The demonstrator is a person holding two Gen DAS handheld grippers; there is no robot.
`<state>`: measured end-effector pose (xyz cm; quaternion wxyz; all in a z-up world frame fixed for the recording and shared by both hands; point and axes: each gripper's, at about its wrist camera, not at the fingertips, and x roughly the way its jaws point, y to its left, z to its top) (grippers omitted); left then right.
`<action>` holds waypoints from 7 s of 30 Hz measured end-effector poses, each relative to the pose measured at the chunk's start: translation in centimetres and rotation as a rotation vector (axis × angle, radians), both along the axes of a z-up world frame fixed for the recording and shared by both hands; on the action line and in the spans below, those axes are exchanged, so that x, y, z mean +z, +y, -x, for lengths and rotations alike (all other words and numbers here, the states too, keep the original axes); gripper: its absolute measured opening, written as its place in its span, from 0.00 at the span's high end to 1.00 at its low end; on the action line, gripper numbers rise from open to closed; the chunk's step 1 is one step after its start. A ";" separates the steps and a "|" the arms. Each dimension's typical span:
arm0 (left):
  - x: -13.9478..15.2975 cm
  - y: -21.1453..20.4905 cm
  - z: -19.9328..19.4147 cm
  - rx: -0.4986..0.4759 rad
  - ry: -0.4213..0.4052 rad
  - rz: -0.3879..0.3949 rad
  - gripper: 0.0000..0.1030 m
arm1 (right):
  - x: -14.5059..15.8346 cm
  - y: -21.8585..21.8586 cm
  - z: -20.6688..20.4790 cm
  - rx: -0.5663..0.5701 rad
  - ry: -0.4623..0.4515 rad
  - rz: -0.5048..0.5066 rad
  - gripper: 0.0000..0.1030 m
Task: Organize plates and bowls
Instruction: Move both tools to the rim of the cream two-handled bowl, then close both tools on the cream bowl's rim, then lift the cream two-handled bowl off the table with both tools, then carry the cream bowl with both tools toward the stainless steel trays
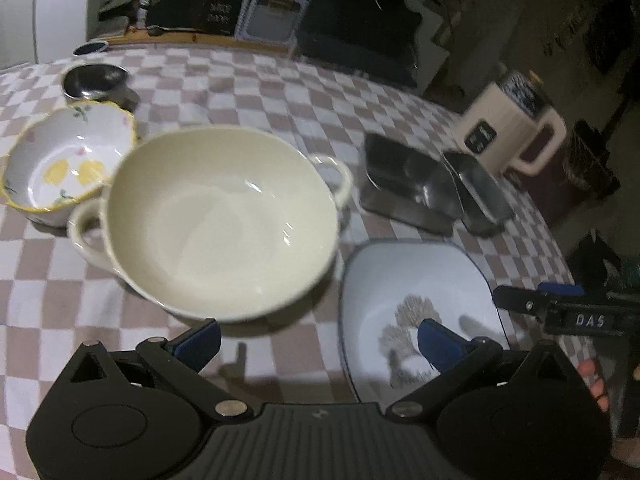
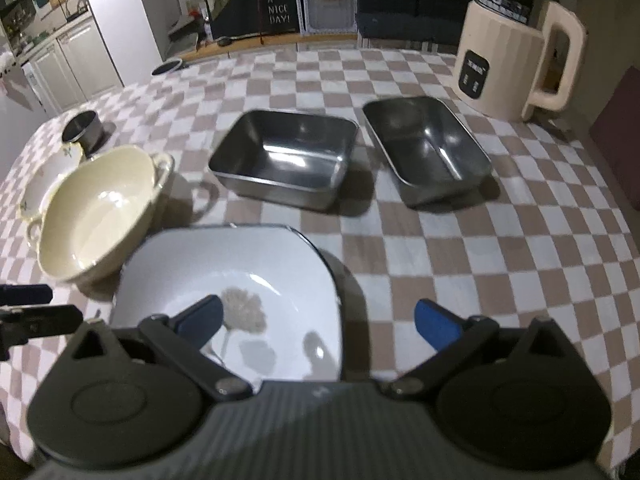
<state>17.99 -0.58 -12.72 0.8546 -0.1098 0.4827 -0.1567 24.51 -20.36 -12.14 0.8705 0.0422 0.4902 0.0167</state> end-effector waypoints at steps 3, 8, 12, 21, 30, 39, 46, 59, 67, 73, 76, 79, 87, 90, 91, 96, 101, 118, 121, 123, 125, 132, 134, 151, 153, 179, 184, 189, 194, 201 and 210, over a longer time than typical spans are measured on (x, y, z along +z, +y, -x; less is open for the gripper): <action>0.7 1.5 -0.5 0.035 -0.008 0.005 0.00 | -0.1 1.0 -1.1 0.006 -0.017 -0.024 0.00; 1.6 4.5 -1.1 0.110 -0.009 0.020 0.00 | -0.2 3.5 -3.4 0.028 -0.059 -0.036 0.00; 2.0 6.8 -1.6 0.178 -0.020 0.018 0.00 | -0.2 5.5 -5.2 0.066 -0.104 -0.065 0.00; 1.1 12.0 -3.2 0.353 0.043 0.048 0.00 | -0.7 9.3 -9.1 0.106 -0.165 -0.151 0.00; 0.1 13.8 -4.2 0.422 0.040 0.078 0.00 | -1.9 10.3 -11.9 0.105 -0.134 -0.215 0.00; 0.3 12.4 -4.6 0.398 -0.039 0.010 0.00 | -2.1 9.8 -13.6 0.083 -0.153 -0.296 0.00; 0.6 12.0 -4.8 0.390 -0.054 0.059 0.00 | -2.4 9.5 -14.6 0.099 -0.125 -0.432 0.01; -1.1 12.8 -5.9 0.321 0.073 0.131 0.47 | -4.4 10.0 -15.8 0.093 0.019 -0.335 0.67; -1.6 13.1 -6.7 0.307 0.094 0.097 0.65 | -3.9 10.2 -14.2 0.173 0.037 -0.252 0.69; -2.3 13.6 -7.5 0.273 0.121 0.107 0.69 | -3.8 10.0 -12.7 0.222 0.044 -0.232 0.69; -2.6 13.7 -7.8 0.255 0.117 0.097 0.76 | -4.0 9.8 -12.6 0.218 0.043 -0.254 0.69; -2.8 14.1 -8.0 0.262 0.113 0.094 0.79 | -4.3 10.2 -13.1 0.228 0.048 -0.252 0.69; -3.1 14.1 -8.2 0.233 0.115 0.104 0.81 | -5.1 10.6 -14.8 0.228 0.084 -0.265 0.67; -3.5 13.9 -8.4 0.224 0.125 0.098 0.80 | -5.5 10.8 -15.0 0.219 0.090 -0.270 0.65; -3.6 13.7 -8.5 0.218 0.128 0.089 0.79 | -5.6 10.7 -15.0 0.217 0.094 -0.275 0.65; -4.0 13.5 -8.7 0.212 0.138 0.083 0.79 | -5.8 11.1 -15.2 0.222 0.107 -0.263 0.65; -4.1 13.4 -8.6 0.220 0.129 0.084 0.80 | -6.0 11.0 -15.6 0.209 0.129 -0.281 0.66; -4.2 13.4 -8.6 0.208 0.088 0.064 0.79 | -5.3 12.7 -14.2 0.278 0.062 -0.178 0.65; -4.1 12.8 -8.5 0.167 0.068 0.015 0.76 | -5.3 12.8 -14.1 0.284 0.066 -0.173 0.65; -4.0 12.4 -8.4 0.146 0.058 -0.018 0.75 | -5.3 12.8 -14.0 0.286 0.064 -0.172 0.65; -4.1 12.3 -8.4 0.148 0.064 -0.026 0.75 | -5.3 12.9 -14.1 0.288 0.062 -0.167 0.65; -3.9 11.6 -8.7 0.132 0.072 -0.076 0.71 | -5.4 12.9 -14.2 0.296 0.061 -0.151 0.64; -3.9 11.4 -8.7 0.126 0.070 -0.090 0.71 | -5.3 13.1 -14.1 0.302 0.057 -0.139 0.63; -2.1 10.7 -7.7 0.105 -0.004 -0.048 0.70 | -3.8 14.0 -13.5 0.316 -0.037 -0.061 0.71; -3.0 10.7 -7.8 0.114 0.049 -0.056 0.70 | -4.1 14.1 -13.5 0.321 -0.009 -0.053 0.72; -3.9 12.7 -8.7 0.153 0.088 -0.018 0.76 | -4.9 12.5 -15.1 0.327 0.069 -0.136 0.61; -3.9 13.1 -8.8 0.120 0.087 -0.026 0.76 | -5.0 13.2 -15.0 0.367 0.076 -0.122 0.60; -3.9 13.1 -8.8 0.128 0.086 -0.023 0.76 | -5.6 13.1 -15.1 0.350 0.089 -0.156 0.58; -3.9 13.1 -8.6 0.138 0.075 -0.025 0.76 | -6.0 13.2 -15.4 0.338 0.089 -0.175 0.59; -3.4 12.7 -8.4 0.113 0.050 -0.057 0.74 | -5.6 12.9 -14.7 0.346 0.072 -0.183 0.61; -0.3 12.5 -7.3 0.129 -0.005 -0.039 0.74 | -2.5 11.6 -12.5 0.348 -0.006 -0.205 0.64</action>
